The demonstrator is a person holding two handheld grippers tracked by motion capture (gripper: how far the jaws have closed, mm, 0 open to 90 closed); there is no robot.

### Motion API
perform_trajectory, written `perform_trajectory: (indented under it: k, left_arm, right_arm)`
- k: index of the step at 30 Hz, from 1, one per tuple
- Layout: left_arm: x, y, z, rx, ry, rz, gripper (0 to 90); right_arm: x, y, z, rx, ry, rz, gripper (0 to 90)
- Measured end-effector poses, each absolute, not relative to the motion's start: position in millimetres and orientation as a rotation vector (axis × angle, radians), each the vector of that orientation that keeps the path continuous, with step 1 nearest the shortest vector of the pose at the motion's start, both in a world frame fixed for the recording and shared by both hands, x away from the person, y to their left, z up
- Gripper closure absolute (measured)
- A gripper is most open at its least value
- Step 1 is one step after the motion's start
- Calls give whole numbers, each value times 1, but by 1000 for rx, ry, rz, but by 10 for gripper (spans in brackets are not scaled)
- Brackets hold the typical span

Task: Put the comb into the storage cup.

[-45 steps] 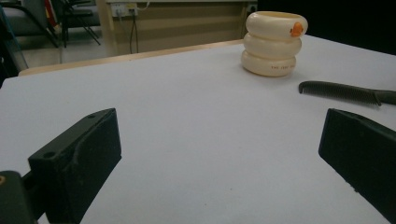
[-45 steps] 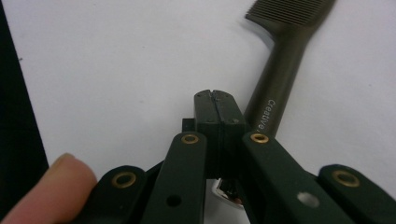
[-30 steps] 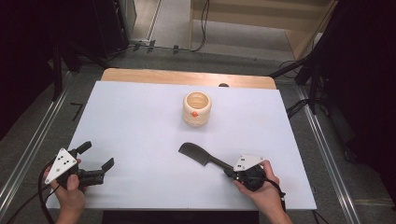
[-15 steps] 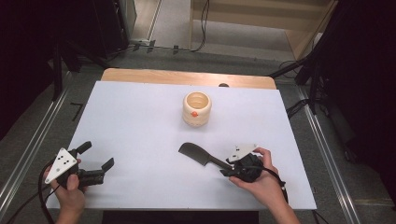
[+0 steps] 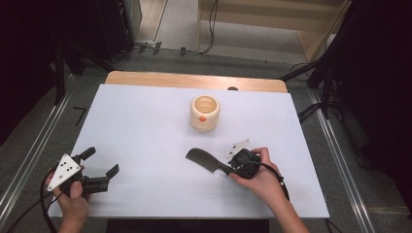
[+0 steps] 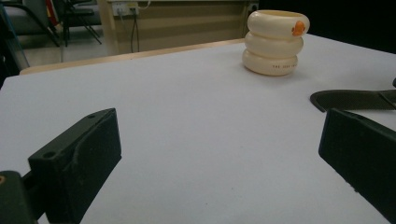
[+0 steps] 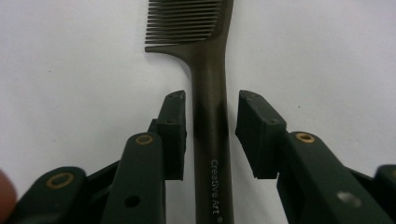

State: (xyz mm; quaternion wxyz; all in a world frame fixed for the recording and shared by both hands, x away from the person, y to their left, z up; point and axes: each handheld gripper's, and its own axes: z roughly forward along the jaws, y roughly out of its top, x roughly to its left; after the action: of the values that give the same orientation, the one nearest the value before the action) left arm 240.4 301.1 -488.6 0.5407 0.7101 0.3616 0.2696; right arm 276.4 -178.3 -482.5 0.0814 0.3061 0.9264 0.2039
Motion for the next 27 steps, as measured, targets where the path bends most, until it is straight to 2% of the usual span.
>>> perform_trajectory:
  k: [10, 27]
  left_arm:
    - [240, 301, -489, 1689, 857, 639, 0]
    - [240, 302, -487, 1687, 857, 639, 0]
  right_arm:
    - [279, -170, -488, 898, 2789, 572, 701]
    - [274, -189, -482, 935, 2672, 825, 704]
